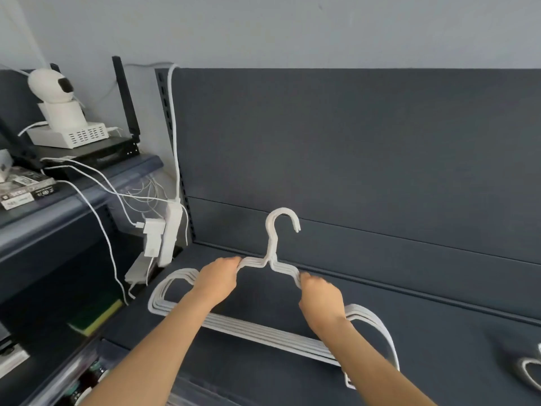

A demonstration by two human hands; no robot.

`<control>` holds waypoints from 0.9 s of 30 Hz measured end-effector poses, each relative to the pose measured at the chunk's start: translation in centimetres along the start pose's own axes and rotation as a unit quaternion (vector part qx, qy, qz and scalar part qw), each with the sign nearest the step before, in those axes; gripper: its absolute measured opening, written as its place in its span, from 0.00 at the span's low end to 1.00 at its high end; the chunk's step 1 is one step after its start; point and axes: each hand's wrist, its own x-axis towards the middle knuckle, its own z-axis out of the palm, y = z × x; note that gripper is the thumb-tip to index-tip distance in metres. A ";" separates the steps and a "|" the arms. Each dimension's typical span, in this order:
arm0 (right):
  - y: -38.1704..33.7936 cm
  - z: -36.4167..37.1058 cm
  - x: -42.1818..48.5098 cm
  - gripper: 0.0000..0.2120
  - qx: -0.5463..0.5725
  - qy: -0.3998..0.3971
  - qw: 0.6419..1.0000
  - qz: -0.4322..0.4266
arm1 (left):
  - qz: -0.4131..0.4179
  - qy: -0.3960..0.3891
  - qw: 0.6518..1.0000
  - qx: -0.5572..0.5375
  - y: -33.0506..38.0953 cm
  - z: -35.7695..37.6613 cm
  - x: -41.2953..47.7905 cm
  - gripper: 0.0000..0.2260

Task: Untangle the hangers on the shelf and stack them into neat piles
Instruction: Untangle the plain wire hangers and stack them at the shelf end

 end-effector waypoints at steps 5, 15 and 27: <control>-1.1 2.2 1.1 0.11 0.009 -0.065 0.998 0.012 | -0.008 -0.050 0.998 0.023 -2.0 2.5 0.6 0.08; -3.1 5.1 2.4 0.13 0.002 -0.095 0.995 0.037 | -0.015 -0.149 0.987 0.059 -4.2 3.9 2.7 0.07; -2.6 5.5 2.1 0.14 -0.027 -0.086 0.996 0.027 | -0.024 -0.133 0.977 0.163 -3.9 4.6 2.5 0.08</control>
